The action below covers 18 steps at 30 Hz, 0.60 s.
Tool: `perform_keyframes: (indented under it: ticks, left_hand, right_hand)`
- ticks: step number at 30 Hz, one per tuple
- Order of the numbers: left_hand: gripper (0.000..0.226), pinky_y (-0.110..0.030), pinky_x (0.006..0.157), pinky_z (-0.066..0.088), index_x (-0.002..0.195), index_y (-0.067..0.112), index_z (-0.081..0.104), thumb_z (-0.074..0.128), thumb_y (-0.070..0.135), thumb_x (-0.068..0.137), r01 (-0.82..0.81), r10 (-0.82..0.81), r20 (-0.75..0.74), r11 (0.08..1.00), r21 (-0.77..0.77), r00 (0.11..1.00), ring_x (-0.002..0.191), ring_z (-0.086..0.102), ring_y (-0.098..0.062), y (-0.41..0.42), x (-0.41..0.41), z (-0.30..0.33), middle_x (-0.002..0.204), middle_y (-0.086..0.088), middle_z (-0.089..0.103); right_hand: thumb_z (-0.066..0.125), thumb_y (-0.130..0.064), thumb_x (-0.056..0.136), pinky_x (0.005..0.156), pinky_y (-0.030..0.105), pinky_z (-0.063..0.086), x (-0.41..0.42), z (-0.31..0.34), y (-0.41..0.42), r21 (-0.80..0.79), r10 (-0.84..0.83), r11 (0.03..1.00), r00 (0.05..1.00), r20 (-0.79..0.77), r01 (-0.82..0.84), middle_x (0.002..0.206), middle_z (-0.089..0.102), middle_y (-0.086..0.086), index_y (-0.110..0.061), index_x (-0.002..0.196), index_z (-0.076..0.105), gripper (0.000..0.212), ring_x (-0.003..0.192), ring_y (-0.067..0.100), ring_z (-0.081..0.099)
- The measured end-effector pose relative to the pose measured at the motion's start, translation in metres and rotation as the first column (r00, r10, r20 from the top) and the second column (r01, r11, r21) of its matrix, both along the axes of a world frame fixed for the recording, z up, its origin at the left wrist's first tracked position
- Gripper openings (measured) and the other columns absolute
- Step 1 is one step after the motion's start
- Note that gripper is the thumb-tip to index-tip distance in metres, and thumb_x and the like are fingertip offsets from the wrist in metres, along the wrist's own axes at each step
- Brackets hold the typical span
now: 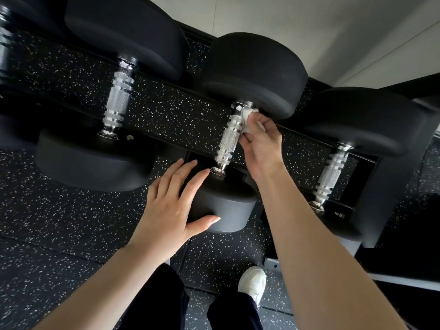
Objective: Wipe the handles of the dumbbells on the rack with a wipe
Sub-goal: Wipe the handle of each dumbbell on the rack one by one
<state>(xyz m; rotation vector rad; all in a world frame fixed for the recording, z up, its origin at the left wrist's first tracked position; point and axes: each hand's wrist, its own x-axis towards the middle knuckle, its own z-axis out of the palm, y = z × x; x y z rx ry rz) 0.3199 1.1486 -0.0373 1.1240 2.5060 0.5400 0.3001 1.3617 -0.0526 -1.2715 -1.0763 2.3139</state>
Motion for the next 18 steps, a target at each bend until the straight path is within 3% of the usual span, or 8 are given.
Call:
perform_keyframes:
  ticks: [4,9,18]
  left_hand:
    - [0.074,-0.052,0.102,0.037,0.142,0.021,0.032,0.042,0.064,0.083,-0.002,0.002,0.007,1.000,0.003,1.000,0.141,0.029,-0.028,0.000,0.000,0.000,0.149,-0.008,0.037]
    - [0.073,-0.053,0.102,0.037,0.142,0.021,0.032,0.041,0.063,0.084,-0.007,0.007,-0.001,1.000,0.030,1.000,0.141,0.030,-0.028,0.000,0.001,-0.003,0.148,-0.008,0.038]
    - [0.073,-0.053,0.101,0.038,0.142,0.021,0.032,0.041,0.064,0.084,-0.011,0.012,-0.013,1.000,0.027,1.000,0.141,0.030,-0.027,-0.001,0.001,-0.003,0.147,-0.007,0.038]
  right_hand:
    - [0.054,-0.010,0.093,0.074,0.025,0.053,-0.001,-0.006,0.005,-0.028,0.036,0.999,0.997,-0.071,-0.038,0.083,0.059,0.004,-0.012,0.088,0.050,0.007,0.073,0.013,0.058]
    - [0.044,0.008,0.089,0.076,0.025,0.049,-0.003,-0.020,0.014,-0.195,0.065,0.976,0.987,-0.148,-0.093,0.073,0.059,0.002,-0.012,0.079,0.049,0.023,0.069,0.013,0.054]
    - [0.044,0.005,0.093,0.065,0.022,0.052,0.001,-0.027,0.015,-0.228,0.114,0.961,0.975,-0.193,-0.157,0.087,0.057,0.008,-0.009,0.083,0.050,0.018,0.069,0.012,0.055]
